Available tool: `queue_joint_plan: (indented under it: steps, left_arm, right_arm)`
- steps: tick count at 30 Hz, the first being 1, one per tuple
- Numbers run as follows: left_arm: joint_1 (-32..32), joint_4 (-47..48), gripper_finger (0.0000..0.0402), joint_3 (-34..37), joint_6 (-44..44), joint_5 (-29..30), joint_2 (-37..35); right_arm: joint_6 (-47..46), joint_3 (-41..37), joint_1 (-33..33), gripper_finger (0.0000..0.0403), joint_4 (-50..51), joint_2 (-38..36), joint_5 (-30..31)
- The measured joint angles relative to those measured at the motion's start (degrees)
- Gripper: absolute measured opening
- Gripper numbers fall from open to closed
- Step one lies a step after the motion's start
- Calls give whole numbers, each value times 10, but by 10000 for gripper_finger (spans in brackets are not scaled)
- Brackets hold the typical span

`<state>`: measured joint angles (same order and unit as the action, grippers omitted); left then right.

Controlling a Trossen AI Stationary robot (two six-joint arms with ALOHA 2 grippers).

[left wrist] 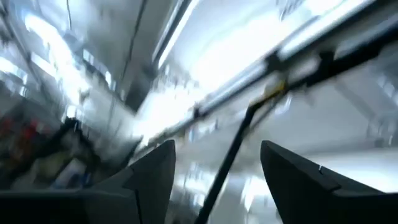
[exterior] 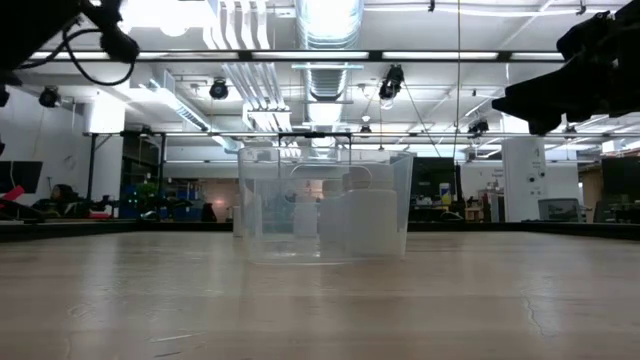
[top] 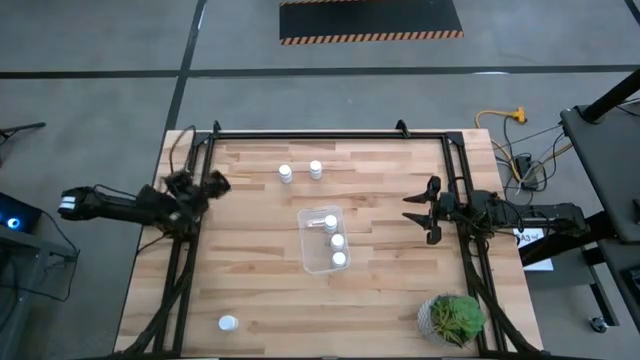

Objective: Pick and place pill bottles into a basket
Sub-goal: Put the white pill bottle into the transparent bin

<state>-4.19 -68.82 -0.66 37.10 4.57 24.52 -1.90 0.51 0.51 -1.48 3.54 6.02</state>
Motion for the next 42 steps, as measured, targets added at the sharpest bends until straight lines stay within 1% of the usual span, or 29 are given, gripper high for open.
queue_joint_plan:
  steps: [4, 7, 9, 11, 13, 15, 17, 19, 21, 24, 29, 31, 33, 35, 37, 39, 42]
  left_arm:
    - [0, -108, 219, -22, -1, 56, 18]
    - [0, -112, 219, -62, -1, 73, 33]
    - [0, -111, 219, -99, 0, 73, 55]
    - [0, -99, 219, -146, 0, 60, 82]
    - [0, -75, 219, -193, 0, 21, 109]
    - [0, -44, 219, -242, 1, -37, 134]
    - [0, -12, 219, -292, 22, -118, 153]
    - [0, 24, 219, -342, 85, -206, 176]
    - [-3, 91, 219, -388, 144, -264, 203]
    - [-25, 271, 219, -451, 181, -316, 229]
    - [-77, 665, 219, -558, 176, -391, 263]
    - [-89, 796, 219, -596, 176, -404, 280]
    - [-102, 900, 219, -631, 159, -407, 291]
    - [-116, 979, 219, -651, 140, -409, 304]
    - [-126, 1030, 219, -666, 140, -395, 317]
    - [-136, 1062, 219, -676, 151, -372, 328]
    - [-146, 1064, 219, -682, 177, -356, 332]
  right_arm:
    - [0, 0, 0, 194, 0, 0, 0]
    - [0, 0, 0, 194, 0, 0, 0]
    - [0, 0, 0, 194, 0, 0, 0]
    - [0, 0, 0, 194, 0, 0, 0]
    - [0, 0, 0, 194, 0, 0, 0]
    - [0, 0, 0, 194, 0, 0, 0]
    - [0, 0, 0, 194, 0, 0, 0]
    - [0, 0, 0, 194, 0, 0, 0]
    - [0, 0, 0, 194, 0, 0, 0]
    - [0, 0, 0, 194, 0, 0, 0]
    - [0, 0, 0, 194, 0, 0, 0]
    - [0, 0, 0, 194, 0, 0, 0]
    - [0, 0, 0, 194, 0, 0, 0]
    - [0, 0, 0, 194, 0, 0, 0]
    - [0, 0, 0, 194, 0, 0, 0]
    - [0, 0, 0, 194, 0, 0, 0]
    - [0, 0, 0, 194, 0, 0, 0]
